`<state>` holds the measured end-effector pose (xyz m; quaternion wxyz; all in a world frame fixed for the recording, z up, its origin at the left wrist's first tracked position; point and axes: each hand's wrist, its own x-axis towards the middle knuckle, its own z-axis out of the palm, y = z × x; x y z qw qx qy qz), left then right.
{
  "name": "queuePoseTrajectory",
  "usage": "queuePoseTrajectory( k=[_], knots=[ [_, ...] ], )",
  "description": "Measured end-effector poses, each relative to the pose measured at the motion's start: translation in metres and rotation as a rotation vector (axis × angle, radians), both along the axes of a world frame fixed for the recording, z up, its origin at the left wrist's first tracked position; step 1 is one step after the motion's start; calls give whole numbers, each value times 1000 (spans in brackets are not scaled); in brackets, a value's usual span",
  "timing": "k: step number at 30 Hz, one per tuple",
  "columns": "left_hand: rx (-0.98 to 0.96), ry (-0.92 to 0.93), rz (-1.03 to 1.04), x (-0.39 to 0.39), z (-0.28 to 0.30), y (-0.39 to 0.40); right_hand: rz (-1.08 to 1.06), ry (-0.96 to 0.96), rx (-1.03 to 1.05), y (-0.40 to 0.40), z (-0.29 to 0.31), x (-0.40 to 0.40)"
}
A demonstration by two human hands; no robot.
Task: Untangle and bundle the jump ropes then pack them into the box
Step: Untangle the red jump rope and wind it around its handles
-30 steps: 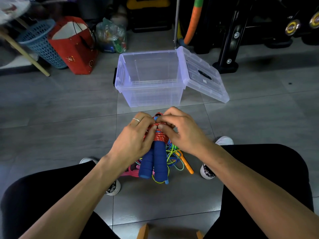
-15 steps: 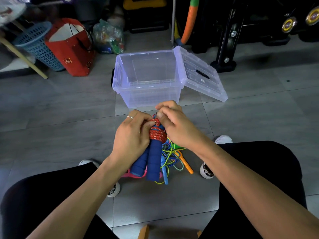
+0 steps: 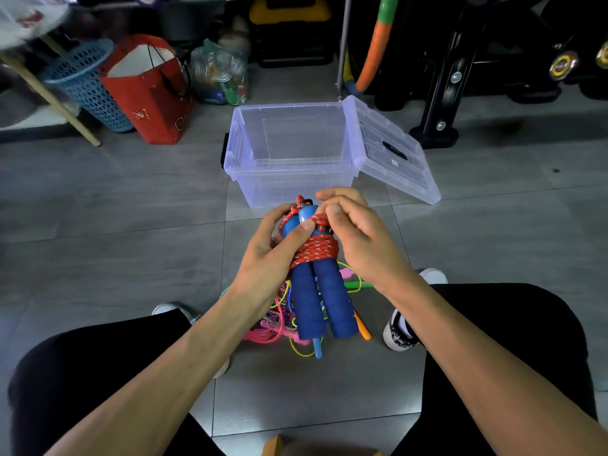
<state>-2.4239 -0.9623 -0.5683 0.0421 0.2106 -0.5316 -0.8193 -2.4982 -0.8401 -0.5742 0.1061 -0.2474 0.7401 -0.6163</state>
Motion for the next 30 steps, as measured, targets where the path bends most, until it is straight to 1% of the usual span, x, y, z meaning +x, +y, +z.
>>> queuePoseTrajectory(
  k=[3,6,11,15,18,20,22,25,28,30],
  knots=[
    [-103,15,61,-1,0,-6,44,-57,-17,2,6,1],
    [-167,34,86,0,-1,-7,29,63,60,5,7,5],
    [-254,76,123,1,1,-8,-53,97,48,4,10,12],
    [-281,123,154,2,6,-7,-216,12,43,1,7,16],
    [-294,154,123,3,7,-10,-177,45,97,2,8,15],
    [-314,168,104,4,8,-11,-179,107,112,3,7,16],
    [-339,178,91,4,7,-10,-231,201,140,3,5,17],
    [-427,161,89,4,4,-8,-257,328,194,3,3,16],
    [-532,123,164,2,1,-3,-216,415,262,1,1,14],
    [-542,100,219,0,4,-1,-201,471,296,-1,0,14]
  ],
)
